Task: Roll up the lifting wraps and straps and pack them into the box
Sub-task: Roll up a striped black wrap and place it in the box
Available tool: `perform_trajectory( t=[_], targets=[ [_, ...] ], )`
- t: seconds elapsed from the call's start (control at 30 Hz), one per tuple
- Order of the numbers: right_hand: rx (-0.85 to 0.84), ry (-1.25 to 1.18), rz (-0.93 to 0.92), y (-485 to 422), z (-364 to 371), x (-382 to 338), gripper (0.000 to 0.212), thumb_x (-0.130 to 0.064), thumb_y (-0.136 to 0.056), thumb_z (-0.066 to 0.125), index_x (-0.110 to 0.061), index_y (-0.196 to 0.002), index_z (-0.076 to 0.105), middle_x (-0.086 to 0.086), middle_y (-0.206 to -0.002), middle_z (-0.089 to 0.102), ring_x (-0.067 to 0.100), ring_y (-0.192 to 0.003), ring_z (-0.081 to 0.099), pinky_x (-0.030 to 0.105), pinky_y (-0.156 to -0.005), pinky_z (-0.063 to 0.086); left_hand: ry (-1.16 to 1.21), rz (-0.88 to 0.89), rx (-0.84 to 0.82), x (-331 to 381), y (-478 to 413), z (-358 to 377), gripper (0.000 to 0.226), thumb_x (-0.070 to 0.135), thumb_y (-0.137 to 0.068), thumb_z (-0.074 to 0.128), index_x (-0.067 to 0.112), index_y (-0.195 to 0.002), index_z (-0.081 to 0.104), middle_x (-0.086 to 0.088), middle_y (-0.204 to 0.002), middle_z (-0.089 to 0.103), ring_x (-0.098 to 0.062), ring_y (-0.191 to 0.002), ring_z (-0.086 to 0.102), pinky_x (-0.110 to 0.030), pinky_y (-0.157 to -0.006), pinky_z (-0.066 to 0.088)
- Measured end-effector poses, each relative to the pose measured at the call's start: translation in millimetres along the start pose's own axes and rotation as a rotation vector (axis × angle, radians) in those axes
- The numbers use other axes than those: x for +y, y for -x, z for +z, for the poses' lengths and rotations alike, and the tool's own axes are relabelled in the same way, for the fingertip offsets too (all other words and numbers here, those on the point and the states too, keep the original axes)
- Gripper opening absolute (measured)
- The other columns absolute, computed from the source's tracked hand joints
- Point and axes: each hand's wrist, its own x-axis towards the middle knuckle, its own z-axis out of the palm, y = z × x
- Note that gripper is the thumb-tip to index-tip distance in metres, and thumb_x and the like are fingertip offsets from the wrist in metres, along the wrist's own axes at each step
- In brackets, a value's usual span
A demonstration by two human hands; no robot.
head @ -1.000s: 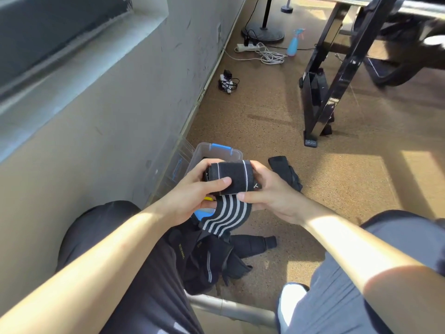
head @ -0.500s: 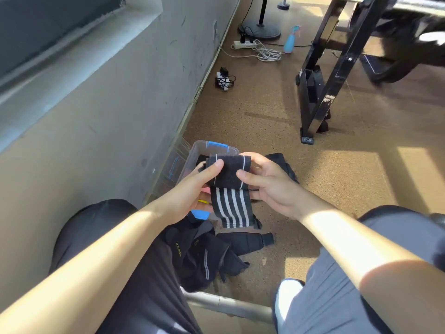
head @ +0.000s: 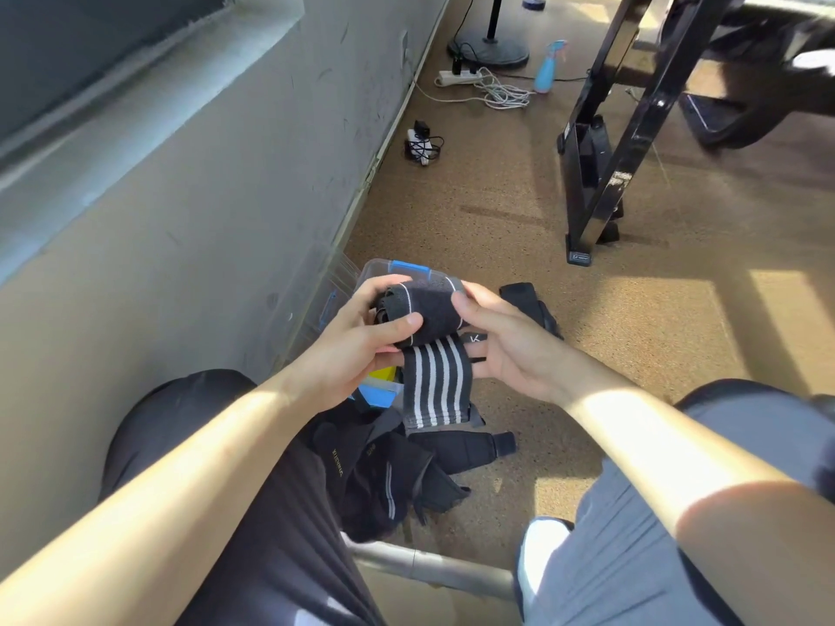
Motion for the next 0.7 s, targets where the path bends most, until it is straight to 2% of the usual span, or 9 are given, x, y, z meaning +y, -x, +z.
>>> perform_trajectory(
  t=[0.07,0.17,0.23,0.3,0.37,0.43,0.5,0.6,0.7],
  targets=[
    [0.041,0.002,0.003,-0.5,-0.5,0.8,0.044,-0.041,-0.100,0.061,-0.030,-0.142,0.050,0.006,-0.130,0.069,0.032,-0.113,0.071,0.053,-0.094,0.058,-0.030,0.013,-0.033,-0.9,1.1,0.8,0.052,0.009,-0.092,0.073,0.030,-0.136,0.055,-0.011,-0.132,0.061,-0.031,-0.121,0.066,-0.055,-0.103,0.054],
    [0.088,-0.046,-0.032,-0.9,-2.2,1.2,0.040,-0.027,-0.099,0.065,-0.020,-0.137,0.052,0.012,-0.120,0.073,0.027,-0.105,0.072,0.045,-0.086,0.059,-0.065,0.020,-0.055,-1.5,2.6,4.2,0.060,-0.001,-0.093,0.069,0.027,-0.142,0.048,-0.006,-0.133,0.059,-0.026,-0.120,0.067,-0.052,-0.102,0.055],
    [0.102,-0.087,-0.052,-1.3,-2.7,0.3,0.039,-0.018,-0.099,0.066,-0.016,-0.135,0.052,0.014,-0.116,0.074,0.026,-0.101,0.073,0.043,-0.082,0.059,-0.059,-0.003,-0.048,-1.7,2.1,5.0,0.067,0.000,-0.092,0.071,0.028,-0.146,0.043,-0.004,-0.138,0.057,-0.025,-0.121,0.067,-0.052,-0.102,0.055],
    [0.105,-0.102,-0.066,-2.3,-2.8,0.3,0.040,-0.014,-0.098,0.066,-0.016,-0.135,0.051,0.014,-0.114,0.074,0.026,-0.099,0.073,0.042,-0.079,0.059,-0.016,-0.056,-0.048,-0.9,1.3,4.7,0.066,0.012,-0.089,0.075,0.032,-0.144,0.045,-0.007,-0.140,0.058,-0.030,-0.119,0.067,-0.054,-0.099,0.056],
    [0.109,-0.108,-0.086,-3.5,-3.9,1.6,0.043,-0.010,-0.097,0.066,-0.019,-0.135,0.050,0.014,-0.118,0.071,0.026,-0.100,0.072,0.042,-0.079,0.059,0.003,-0.124,-0.083,3.1,2.3,6.3,0.055,0.034,-0.091,0.073,0.034,-0.141,0.051,-0.010,-0.136,0.064,-0.035,-0.117,0.068,-0.056,-0.098,0.056],
    [0.101,-0.108,-0.109,-4.4,-4.7,2.7,0.049,-0.005,-0.095,0.067,-0.024,-0.137,0.048,0.015,-0.128,0.065,0.027,-0.107,0.071,0.044,-0.082,0.060,-0.016,-0.171,-0.098,4.6,2.8,7.4,0.049,0.053,-0.094,0.063,0.034,-0.138,0.054,-0.007,-0.129,0.070,-0.037,-0.114,0.070,-0.057,-0.098,0.055],
    [0.082,-0.086,-0.130,-4.6,-4.7,3.8,0.060,0.002,-0.093,0.068,-0.029,-0.141,0.047,0.011,-0.137,0.057,0.028,-0.117,0.067,0.050,-0.088,0.059,-0.029,-0.189,-0.061,4.7,2.2,7.2,0.049,0.060,-0.093,0.059,0.033,-0.134,0.058,-0.007,-0.125,0.072,-0.039,-0.114,0.069,-0.057,-0.099,0.056],
    [0.043,-0.006,-0.152,-4.3,-3.5,4.6,0.067,0.008,-0.092,0.066,-0.030,-0.143,0.047,0.006,-0.143,0.053,0.028,-0.124,0.063,0.054,-0.093,0.058,-0.022,-0.171,-0.012,3.8,0.1,6.0,0.038,0.049,-0.096,0.065,0.032,-0.130,0.059,-0.011,-0.128,0.069,-0.040,-0.113,0.070,-0.056,-0.095,0.058],
    [0.044,0.073,-0.150,-3.7,-4.5,2.1,0.065,0.007,-0.091,0.067,-0.030,-0.142,0.049,0.008,-0.141,0.055,0.028,-0.116,0.067,0.045,-0.082,0.059,-0.022,-0.117,0.011,3.5,-0.5,3.5,0.029,0.028,-0.098,0.067,0.031,-0.126,0.061,-0.009,-0.125,0.067,-0.031,-0.103,0.071,-0.035,-0.076,0.061]
  ],
)
